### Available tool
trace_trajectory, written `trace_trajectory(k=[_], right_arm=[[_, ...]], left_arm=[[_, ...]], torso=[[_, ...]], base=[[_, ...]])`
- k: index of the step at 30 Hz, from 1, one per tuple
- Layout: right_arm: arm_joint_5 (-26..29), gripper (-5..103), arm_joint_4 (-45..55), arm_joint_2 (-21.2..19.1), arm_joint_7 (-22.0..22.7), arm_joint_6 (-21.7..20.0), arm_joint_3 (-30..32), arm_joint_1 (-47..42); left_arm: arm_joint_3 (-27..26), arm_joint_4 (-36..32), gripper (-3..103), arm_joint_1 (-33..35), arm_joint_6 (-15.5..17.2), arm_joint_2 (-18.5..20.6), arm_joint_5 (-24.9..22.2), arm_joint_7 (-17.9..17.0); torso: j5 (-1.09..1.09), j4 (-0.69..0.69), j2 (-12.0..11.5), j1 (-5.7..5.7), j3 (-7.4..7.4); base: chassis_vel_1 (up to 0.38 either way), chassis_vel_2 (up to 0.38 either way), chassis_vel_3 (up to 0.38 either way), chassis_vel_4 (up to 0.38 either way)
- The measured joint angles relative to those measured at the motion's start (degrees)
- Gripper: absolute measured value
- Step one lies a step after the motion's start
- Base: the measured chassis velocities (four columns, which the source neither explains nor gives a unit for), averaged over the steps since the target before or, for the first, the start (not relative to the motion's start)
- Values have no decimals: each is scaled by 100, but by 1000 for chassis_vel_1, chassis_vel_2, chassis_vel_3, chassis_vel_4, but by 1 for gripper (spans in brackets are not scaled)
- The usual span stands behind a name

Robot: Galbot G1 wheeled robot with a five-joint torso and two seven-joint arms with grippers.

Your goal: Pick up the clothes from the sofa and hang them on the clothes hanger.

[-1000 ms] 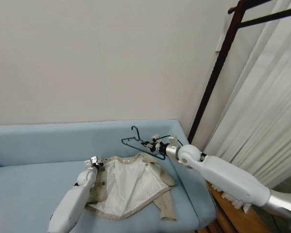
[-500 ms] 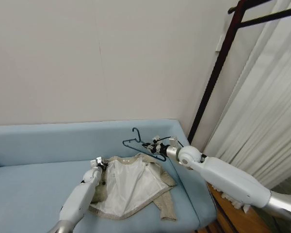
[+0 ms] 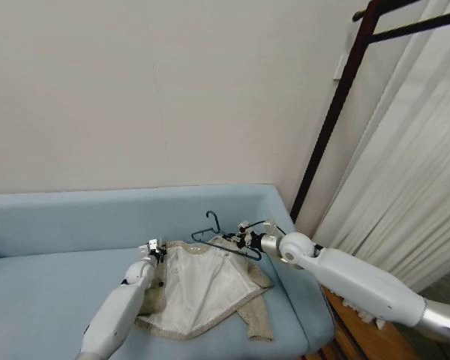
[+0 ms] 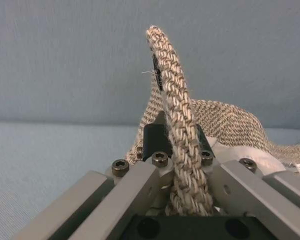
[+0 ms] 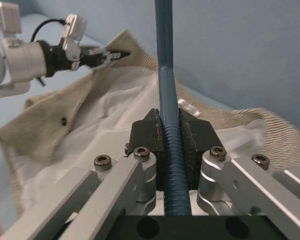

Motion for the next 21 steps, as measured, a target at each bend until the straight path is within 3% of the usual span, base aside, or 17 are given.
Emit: trace_trajectory(k=[6, 9, 14, 17, 20, 21], right_arm=[[518, 9, -149, 163, -239, -84, -271, 167], [471, 9, -231, 295, -221, -86, -312, 119], [368, 9, -568, 673, -14, -73, -188, -91], [172, 9, -1138, 1146, -6, -16, -122, -102], [112, 9, -1306, 1217, -17, 8, -28, -159], [124, 9, -1407, 1245, -17, 15, 43, -232]], left_arm=[[86, -531, 1, 79, -74, 186, 304, -70], [278, -586, 1, -5, -76, 219, 319, -85], [705, -805, 1, -104, -76, 321, 320, -84], [927, -1203, 1, 3, -68, 550, 319, -173], [1059, -1343, 1, 2, -61, 621, 319, -198], [1165, -1486, 1, 4, -45, 688, 320, -202]], torso=[[1, 2, 0, 0, 0], [0, 4, 0, 0, 0], [-1, -6, 0, 1, 0], [1, 6, 0, 1, 1], [-1, 9, 0, 1, 1], [-1, 1, 0, 1, 1]], base=[[0, 0, 0, 0], [0, 0, 0, 0], [0, 0, 0, 0], [0, 0, 0, 0], [0, 0, 0, 0], [0, 0, 0, 0]])
